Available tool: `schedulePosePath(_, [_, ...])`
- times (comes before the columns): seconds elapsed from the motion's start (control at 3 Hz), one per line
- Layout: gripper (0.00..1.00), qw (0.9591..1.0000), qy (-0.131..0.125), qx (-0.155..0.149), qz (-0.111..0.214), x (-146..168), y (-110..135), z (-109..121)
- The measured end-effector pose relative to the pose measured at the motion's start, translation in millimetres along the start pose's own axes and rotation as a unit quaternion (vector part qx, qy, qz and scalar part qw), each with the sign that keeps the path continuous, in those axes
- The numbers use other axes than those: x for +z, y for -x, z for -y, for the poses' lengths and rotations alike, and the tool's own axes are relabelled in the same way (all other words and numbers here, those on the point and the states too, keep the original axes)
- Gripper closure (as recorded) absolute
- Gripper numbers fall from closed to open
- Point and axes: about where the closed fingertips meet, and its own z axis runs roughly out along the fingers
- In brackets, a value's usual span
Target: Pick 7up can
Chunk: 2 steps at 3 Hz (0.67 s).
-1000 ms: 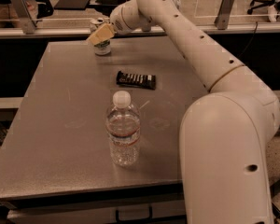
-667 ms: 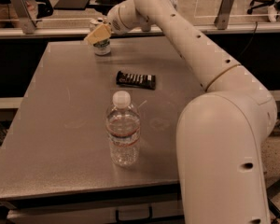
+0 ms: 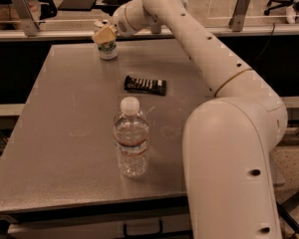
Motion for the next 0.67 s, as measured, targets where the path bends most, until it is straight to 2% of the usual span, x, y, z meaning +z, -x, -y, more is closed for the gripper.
schedulePosePath(0.33, [0.92,0.9994,0.033,-0.010,0.004,-14.6,8.9,-5.5])
schedulePosePath(0.67, [1.00,0.9974,0.060,-0.032,0.021,-47.0,32.0,-10.4])
